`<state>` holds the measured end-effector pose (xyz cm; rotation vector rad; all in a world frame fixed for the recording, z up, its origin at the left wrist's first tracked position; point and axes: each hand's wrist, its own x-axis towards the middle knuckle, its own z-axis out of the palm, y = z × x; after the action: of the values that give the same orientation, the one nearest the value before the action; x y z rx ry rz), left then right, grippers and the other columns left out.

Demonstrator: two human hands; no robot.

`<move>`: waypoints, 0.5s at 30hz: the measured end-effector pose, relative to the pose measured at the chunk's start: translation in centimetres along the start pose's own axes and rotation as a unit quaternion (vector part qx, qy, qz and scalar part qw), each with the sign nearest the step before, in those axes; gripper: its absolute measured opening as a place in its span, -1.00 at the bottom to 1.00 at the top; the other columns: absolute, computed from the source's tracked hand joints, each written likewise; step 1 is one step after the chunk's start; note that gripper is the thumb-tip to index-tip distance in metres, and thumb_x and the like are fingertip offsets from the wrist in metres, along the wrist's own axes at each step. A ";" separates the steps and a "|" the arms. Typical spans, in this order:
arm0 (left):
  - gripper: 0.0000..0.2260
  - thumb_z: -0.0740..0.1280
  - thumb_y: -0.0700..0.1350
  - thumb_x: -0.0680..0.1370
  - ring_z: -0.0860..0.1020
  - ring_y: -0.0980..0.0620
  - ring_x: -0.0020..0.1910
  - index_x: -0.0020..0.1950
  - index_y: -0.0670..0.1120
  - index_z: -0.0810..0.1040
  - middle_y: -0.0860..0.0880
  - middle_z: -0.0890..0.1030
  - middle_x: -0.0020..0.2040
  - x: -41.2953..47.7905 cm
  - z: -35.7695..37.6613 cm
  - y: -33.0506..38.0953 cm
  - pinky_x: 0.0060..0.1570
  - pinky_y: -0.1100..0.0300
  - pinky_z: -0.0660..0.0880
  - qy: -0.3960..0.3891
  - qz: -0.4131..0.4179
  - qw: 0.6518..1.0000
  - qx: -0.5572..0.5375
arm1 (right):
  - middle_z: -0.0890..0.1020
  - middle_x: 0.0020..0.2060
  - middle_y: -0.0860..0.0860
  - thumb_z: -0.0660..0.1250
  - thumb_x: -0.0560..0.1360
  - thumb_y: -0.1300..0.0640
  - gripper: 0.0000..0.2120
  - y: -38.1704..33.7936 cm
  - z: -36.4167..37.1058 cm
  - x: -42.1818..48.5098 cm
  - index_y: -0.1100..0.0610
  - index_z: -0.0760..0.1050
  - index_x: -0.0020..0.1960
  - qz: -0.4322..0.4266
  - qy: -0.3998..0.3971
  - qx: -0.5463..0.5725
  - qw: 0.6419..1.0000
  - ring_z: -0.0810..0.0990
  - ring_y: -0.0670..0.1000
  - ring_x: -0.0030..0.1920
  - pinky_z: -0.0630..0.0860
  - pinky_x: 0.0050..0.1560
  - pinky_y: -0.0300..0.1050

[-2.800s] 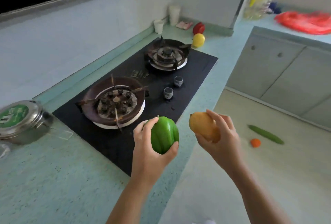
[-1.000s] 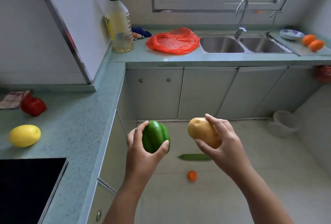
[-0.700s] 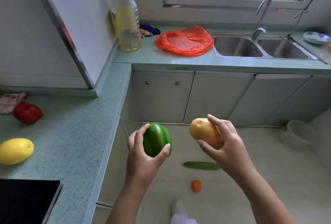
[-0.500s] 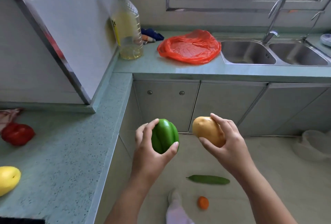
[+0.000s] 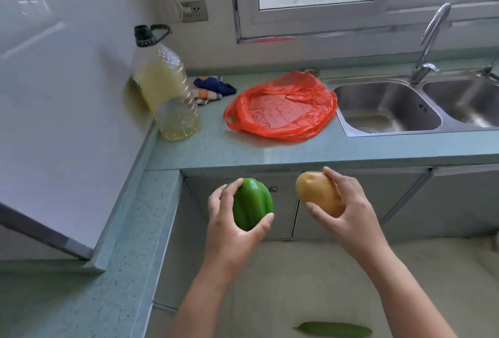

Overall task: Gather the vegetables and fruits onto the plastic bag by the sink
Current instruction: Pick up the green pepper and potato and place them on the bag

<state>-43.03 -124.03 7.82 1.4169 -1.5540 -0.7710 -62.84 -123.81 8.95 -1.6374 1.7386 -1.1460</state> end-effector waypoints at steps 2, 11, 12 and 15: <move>-0.39 0.51 -0.03 0.30 0.25 0.47 0.14 0.16 0.37 0.26 0.07 0.26 0.30 2.1 0.6 -0.5 -0.08 0.70 0.18 0.003 0.001 1.000 0.000 | 0.40 0.09 -0.06 0.47 0.33 0.13 -0.38 0.7 0.6 1.7 -0.02 0.32 0.32 0.007 -0.006 -0.004 1.000 0.41 -0.05 0.08 0.28 0.02 -0.25; -0.38 0.50 -0.02 0.31 0.33 0.22 0.18 0.26 0.24 0.28 0.02 0.27 0.31 14.7 4.4 -3.5 -0.06 0.71 0.17 -0.048 -0.004 0.999 -0.009 | 0.42 0.09 -0.04 0.48 0.32 0.15 -0.37 3.8 3.6 12.7 0.00 0.31 0.32 0.043 0.023 -0.001 0.999 0.42 -0.06 0.09 0.30 0.07 -0.22; -0.38 0.51 -0.02 0.31 0.32 0.20 0.20 0.26 0.24 0.27 0.02 0.26 0.32 16.5 4.8 -3.9 -0.05 0.70 0.17 -0.057 0.000 0.998 -0.009 | 0.42 0.09 -0.04 0.48 0.32 0.14 -0.37 4.1 4.2 14.4 0.00 0.31 0.32 0.044 0.029 -0.006 0.999 0.41 -0.06 0.10 0.30 0.07 -0.23; -0.37 0.50 0.00 0.32 0.30 0.19 0.23 0.27 0.25 0.26 0.04 0.23 0.34 22.4 5.8 -5.3 -0.04 0.65 0.20 -0.084 0.010 0.996 -0.004 | 0.41 0.08 -0.05 0.48 0.32 0.13 -0.36 4.7 6.3 19.8 0.03 0.31 0.33 0.051 0.045 -0.028 0.997 0.39 -0.07 0.11 0.28 0.09 -0.25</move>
<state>-45.27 -147.52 4.92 1.3569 -1.6886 -0.9021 -63.57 -144.83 5.59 -1.5308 1.9042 -1.1478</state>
